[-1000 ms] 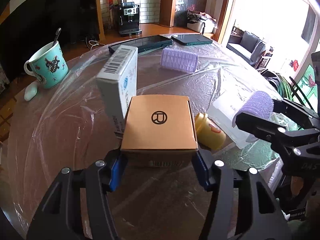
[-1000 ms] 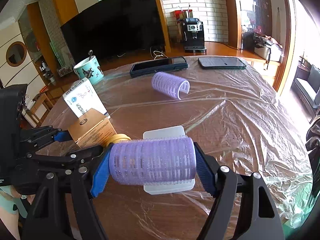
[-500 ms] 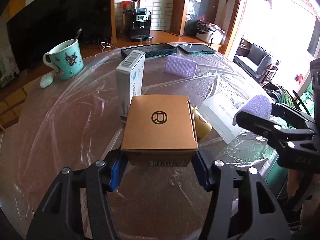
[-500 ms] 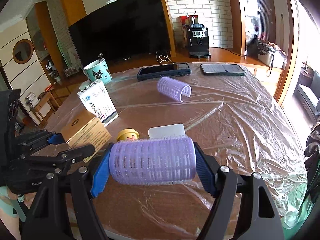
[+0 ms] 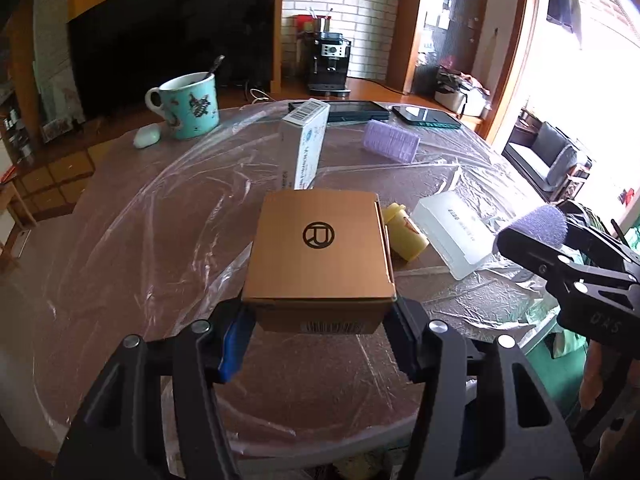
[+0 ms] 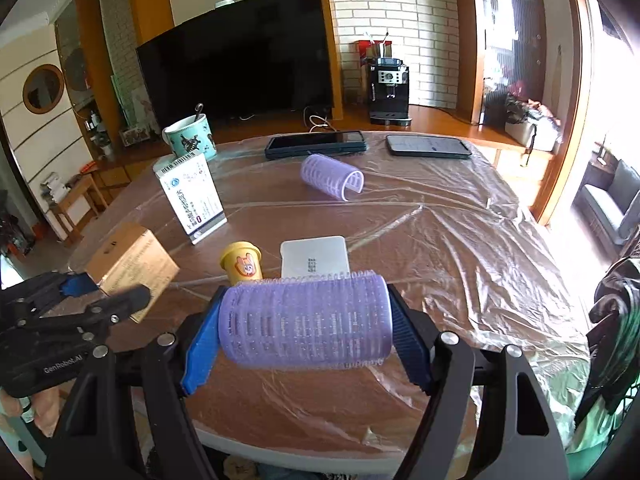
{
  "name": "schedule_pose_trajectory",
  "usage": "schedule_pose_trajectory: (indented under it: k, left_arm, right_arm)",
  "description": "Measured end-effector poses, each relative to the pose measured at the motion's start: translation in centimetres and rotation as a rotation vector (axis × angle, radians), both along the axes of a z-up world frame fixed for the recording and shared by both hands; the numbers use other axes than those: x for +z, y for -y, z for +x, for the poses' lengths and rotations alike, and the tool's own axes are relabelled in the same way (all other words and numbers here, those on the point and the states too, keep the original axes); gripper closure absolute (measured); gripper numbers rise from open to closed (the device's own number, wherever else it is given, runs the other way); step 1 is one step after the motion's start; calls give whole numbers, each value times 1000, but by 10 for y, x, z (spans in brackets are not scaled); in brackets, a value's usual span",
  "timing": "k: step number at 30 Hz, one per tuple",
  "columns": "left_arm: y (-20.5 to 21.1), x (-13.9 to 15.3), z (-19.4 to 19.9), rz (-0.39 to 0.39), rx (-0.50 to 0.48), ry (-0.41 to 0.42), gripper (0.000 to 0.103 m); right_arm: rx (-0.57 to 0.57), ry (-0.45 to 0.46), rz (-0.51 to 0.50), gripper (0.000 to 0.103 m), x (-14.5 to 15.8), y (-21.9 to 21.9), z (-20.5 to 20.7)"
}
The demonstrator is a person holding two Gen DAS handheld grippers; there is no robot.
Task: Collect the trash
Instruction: 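Carry the brown box and lavender roller over the black bin with both grippers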
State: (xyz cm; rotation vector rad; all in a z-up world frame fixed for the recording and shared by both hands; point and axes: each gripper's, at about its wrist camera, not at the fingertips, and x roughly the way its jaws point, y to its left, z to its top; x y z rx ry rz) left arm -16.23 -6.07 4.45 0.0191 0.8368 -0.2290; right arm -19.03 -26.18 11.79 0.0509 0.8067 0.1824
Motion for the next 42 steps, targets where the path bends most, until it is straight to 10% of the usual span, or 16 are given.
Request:
schedule_pose_trajectory:
  k: [20, 42]
  left_arm:
    - [8, -2, -66, 85, 92, 84, 44]
    - [28, -1, -139, 127, -51, 94, 44]
  right_arm:
    - [29, 25, -8, 29, -4, -5, -68]
    - [125, -10, -5, 29, -14, 5, -138]
